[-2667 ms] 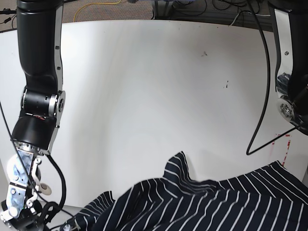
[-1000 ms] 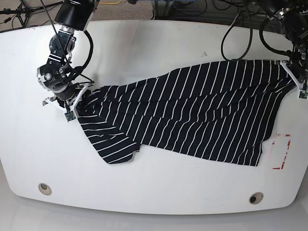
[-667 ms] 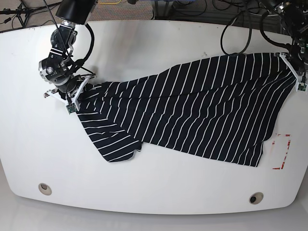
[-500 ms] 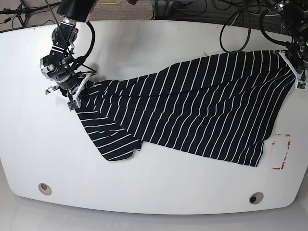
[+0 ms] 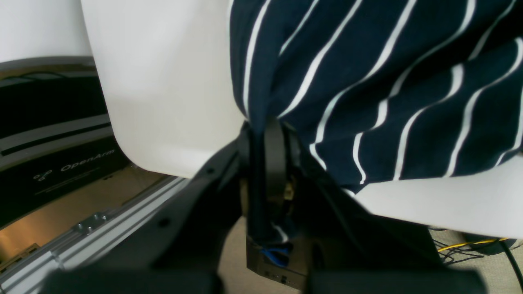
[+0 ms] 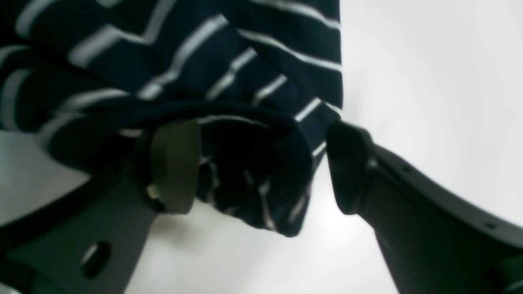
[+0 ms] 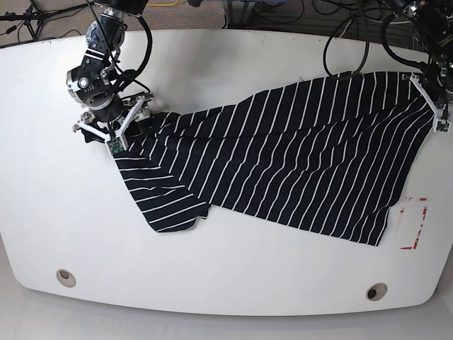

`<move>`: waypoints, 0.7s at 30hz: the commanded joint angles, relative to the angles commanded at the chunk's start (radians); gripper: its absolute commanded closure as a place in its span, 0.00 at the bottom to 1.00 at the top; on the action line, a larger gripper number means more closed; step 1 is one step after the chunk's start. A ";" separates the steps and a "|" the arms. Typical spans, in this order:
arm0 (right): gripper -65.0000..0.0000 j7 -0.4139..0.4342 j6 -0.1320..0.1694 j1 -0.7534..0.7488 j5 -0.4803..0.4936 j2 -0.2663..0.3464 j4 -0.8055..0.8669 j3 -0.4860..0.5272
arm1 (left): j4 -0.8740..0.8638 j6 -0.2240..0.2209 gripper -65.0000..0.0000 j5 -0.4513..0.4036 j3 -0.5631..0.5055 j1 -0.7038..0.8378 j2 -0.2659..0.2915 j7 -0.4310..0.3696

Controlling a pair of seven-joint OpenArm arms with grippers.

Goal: Fold the T-shirt properly
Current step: 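Lay the shirt down, stretching it between both grippers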

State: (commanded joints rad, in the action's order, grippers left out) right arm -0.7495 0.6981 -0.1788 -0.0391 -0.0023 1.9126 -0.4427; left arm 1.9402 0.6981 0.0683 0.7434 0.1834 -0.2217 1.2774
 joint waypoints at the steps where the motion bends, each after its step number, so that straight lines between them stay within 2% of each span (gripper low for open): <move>1: 0.27 0.000 0.000 -0.003 0.009 0.000 0.005 0.000 | 0.000 0.000 0.82 0.000 0.000 0.000 0.000 0.000; 6: 0.27 0.000 0.000 -0.048 0.147 0.000 0.058 -0.011 | 0.000 0.000 0.42 -0.002 0.000 0.000 0.000 0.002; 8: 0.27 0.000 0.000 -0.054 0.209 0.000 0.063 -0.038 | 0.000 0.000 0.34 -0.003 0.000 0.000 -0.002 0.002; 10: 0.27 -0.018 0.000 -0.054 0.288 0.000 0.064 -0.077 | 0.000 0.000 0.30 -0.003 0.000 0.000 -0.002 0.002; 14: 0.27 -0.080 0.000 -0.026 0.384 0.002 0.057 -0.149 | 0.000 0.000 0.31 -0.002 0.000 -0.005 -0.006 0.002; 21: 0.27 -0.147 0.000 0.129 0.388 0.017 -0.098 -0.262 | 0.000 0.000 0.31 0.002 0.003 -0.063 -0.006 0.003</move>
State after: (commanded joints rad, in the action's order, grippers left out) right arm -0.8968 0.6981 -0.0499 0.3491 0.0146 1.8144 -0.7050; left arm 1.9402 0.6981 0.0698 0.7465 0.1204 -0.2279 1.2804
